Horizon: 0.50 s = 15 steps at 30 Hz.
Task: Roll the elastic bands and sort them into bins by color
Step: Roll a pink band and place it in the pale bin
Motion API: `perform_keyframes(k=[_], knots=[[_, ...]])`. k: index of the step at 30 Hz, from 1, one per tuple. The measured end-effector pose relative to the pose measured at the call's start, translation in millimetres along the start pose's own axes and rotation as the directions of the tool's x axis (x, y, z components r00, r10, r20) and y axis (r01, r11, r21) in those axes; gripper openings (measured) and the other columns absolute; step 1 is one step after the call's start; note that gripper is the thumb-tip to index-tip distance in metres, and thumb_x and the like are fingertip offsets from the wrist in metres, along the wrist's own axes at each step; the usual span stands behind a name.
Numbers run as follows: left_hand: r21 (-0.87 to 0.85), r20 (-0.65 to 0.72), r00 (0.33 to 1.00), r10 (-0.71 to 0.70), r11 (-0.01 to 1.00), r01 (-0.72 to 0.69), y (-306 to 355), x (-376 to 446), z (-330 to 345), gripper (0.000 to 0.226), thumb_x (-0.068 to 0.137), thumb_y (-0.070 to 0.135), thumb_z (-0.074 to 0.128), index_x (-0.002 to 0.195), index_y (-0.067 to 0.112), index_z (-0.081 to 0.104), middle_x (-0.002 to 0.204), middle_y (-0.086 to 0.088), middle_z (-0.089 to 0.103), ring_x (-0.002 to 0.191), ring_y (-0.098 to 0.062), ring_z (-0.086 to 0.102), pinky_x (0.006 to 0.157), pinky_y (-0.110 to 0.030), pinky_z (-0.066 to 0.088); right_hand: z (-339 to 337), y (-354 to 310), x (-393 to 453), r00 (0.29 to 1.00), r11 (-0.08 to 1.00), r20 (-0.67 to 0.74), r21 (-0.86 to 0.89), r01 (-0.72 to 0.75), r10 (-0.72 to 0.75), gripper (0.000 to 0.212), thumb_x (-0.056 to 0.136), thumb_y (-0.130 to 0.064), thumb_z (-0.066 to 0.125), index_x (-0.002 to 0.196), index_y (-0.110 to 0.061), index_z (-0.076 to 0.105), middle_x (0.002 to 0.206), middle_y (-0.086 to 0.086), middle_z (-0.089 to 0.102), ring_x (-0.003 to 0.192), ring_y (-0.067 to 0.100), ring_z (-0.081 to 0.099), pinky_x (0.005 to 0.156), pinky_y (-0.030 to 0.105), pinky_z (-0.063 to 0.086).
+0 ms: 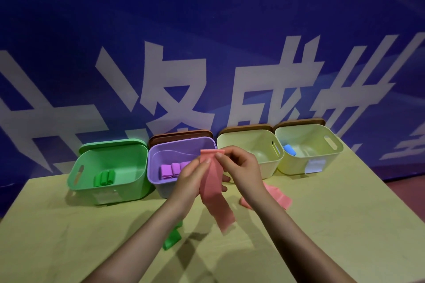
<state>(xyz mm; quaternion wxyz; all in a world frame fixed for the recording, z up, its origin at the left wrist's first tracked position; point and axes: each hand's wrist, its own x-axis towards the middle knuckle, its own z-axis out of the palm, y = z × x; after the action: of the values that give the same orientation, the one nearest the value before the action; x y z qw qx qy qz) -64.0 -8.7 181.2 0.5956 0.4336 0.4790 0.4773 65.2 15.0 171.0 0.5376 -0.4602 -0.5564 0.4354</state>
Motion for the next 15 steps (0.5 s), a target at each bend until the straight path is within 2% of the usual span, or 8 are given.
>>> perform_keyframes(k=[3, 6, 10, 12, 13, 15], knots=[[0.065, 0.008, 1.0, 0.001, 0.998, -0.002, -6.7, 0.8, 3.6, 0.023, 0.102, 0.022, 0.04, 0.11, 0.019, 0.061, 0.083, -0.013, 0.074, 0.075, -0.031, 0.071, 0.07, -0.042, 0.058, -5.4, 3.5, -1.5, 0.999, 1.0, -0.028, 0.018, -0.014, 0.014, 0.019, 0.087, -0.002, 0.063, 0.074, -0.014, 0.068, 0.066, -0.004, 0.062, 0.064, 0.011, 0.053, 0.064, 0.027, 0.044], [0.08, 0.009, 1.0, -0.017, 0.997, 0.017, -15.8, -1.9, 12.1, 0.024, 0.101, 0.026, 0.04, 0.103, 0.015, 0.062, 0.068, -0.012, 0.071, 0.06, -0.021, 0.068, 0.053, -0.031, 0.054, -14.2, 7.4, -4.4, 0.996, 0.999, -0.083, 0.036, -0.023, 0.026, 0.02, 0.087, -0.002, 0.064, 0.073, -0.015, 0.069, 0.064, -0.007, 0.063, 0.063, 0.009, 0.052, 0.065, 0.029, 0.044], [0.081, -0.022, 0.999, -0.028, 0.996, 0.029, -21.2, -3.6, 27.3, 0.024, 0.101, 0.026, 0.042, 0.097, 0.016, 0.062, 0.059, -0.007, 0.067, 0.048, -0.013, 0.062, 0.049, -0.02, 0.047, -27.4, 12.7, -12.8, 0.995, 0.999, -0.093, 0.042, -0.016, 0.02, 0.019, 0.088, -0.002, 0.063, 0.08, -0.018, 0.071, 0.066, -0.009, 0.063, 0.066, 0.01, 0.052, 0.066, 0.032, 0.044], [0.063, -0.06, 0.998, -0.029, 0.998, 0.033, -22.5, -1.4, 34.2, 0.022, 0.099, 0.025, 0.045, 0.094, 0.018, 0.065, 0.068, -0.005, 0.069, 0.057, -0.014, 0.066, 0.057, -0.02, 0.051, -34.4, 12.6, -17.5, 0.996, 1.0, -0.086, 0.024, 0.009, -0.007, 0.024, 0.087, -0.001, 0.063, 0.086, -0.023, 0.073, 0.069, -0.011, 0.064, 0.068, 0.01, 0.053, 0.067, 0.031, 0.045], [0.053, -0.081, 0.996, -0.036, 0.998, 0.04, -23.6, -0.3, 37.7, 0.021, 0.099, 0.027, 0.047, 0.093, 0.02, 0.066, 0.077, -0.006, 0.071, 0.07, -0.018, 0.069, 0.069, -0.026, 0.055, -38.3, 11.6, -19.5, 0.997, 1.0, -0.077, 0.007, 0.023, -0.023, 0.027, 0.087, 0.0, 0.063, 0.087, -0.025, 0.073, 0.071, -0.012, 0.066, 0.069, 0.009, 0.054, 0.067, 0.029, 0.046], [0.034, -0.102, 0.993, -0.062, 0.997, 0.066, -25.6, 0.7, 44.4, 0.022, 0.097, 0.033, 0.049, 0.096, 0.022, 0.069, 0.094, -0.012, 0.072, 0.093, -0.033, 0.067, 0.09, -0.047, 0.051, -47.2, 9.6, -22.6, 0.997, 0.999, -0.051, -0.024, 0.048, -0.049, 0.031, 0.086, 0.003, 0.062, 0.086, -0.026, 0.072, 0.078, -0.013, 0.07, 0.074, 0.007, 0.06, 0.07, 0.024, 0.047]])
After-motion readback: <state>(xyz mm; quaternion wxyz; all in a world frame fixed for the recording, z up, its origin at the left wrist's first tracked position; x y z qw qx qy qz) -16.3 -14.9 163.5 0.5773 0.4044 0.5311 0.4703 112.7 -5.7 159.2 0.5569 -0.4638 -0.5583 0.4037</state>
